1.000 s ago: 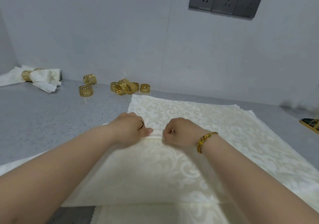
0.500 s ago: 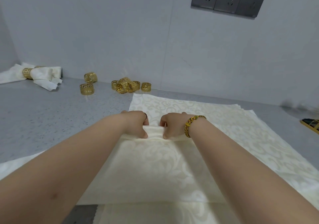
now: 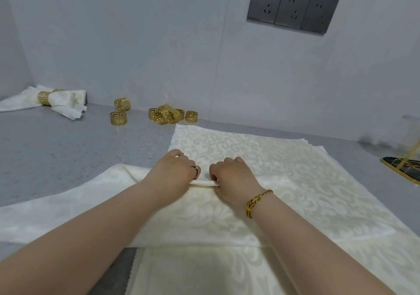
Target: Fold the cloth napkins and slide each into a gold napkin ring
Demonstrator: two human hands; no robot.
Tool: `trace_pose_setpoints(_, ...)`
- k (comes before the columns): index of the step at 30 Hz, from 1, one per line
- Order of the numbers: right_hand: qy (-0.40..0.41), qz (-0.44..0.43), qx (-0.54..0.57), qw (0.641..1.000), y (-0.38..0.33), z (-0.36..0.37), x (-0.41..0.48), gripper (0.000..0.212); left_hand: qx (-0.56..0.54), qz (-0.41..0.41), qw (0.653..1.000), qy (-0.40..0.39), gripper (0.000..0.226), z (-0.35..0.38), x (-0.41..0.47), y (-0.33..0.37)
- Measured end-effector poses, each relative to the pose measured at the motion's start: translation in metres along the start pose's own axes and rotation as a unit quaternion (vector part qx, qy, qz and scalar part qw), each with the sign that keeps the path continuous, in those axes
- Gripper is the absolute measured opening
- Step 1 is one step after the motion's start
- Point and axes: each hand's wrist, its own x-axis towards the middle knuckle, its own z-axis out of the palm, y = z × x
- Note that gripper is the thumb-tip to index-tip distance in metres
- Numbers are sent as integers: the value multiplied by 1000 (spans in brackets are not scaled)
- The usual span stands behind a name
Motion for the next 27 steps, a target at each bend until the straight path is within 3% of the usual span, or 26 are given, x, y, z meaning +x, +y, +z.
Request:
trace_pose_setpoints(3, -15, 4, -1, 1000, -1, -1, -5, 24, -18, -23, 998, -49, 15, -6, -5, 5)
trace_pose_setpoints(6, -50, 4, 27, 998, -1, -5, -10, 22, -81, -63, 989, -111, 25, -5, -6, 2)
trace_pose_setpoints(10, -131, 49, 173, 975, 6, -16, -15, 20, -213, -153, 952, -158, 24, -11, -7, -7)
trace_pose_setpoints(13, -141, 82, 268, 949, 10, -16, -14, 11, -263, -176, 934, -168, 17, -9, -6, -12)
trace_pose_setpoints(16, -143, 94, 256, 952, 11, -15, -7, 28, -347, -207, 900, -163, 36, -4, -5, -16)
trace_pose_setpoints(19, -176, 119, 230, 950, 12, -18, 1, 45, -359, -236, 879, -207, 48, -6, 0, -22)
trace_pose_setpoints(27, -281, 97, 149, 943, 12, -37, 18, 39, -303, -211, 874, -315, 30, -7, 21, -30)
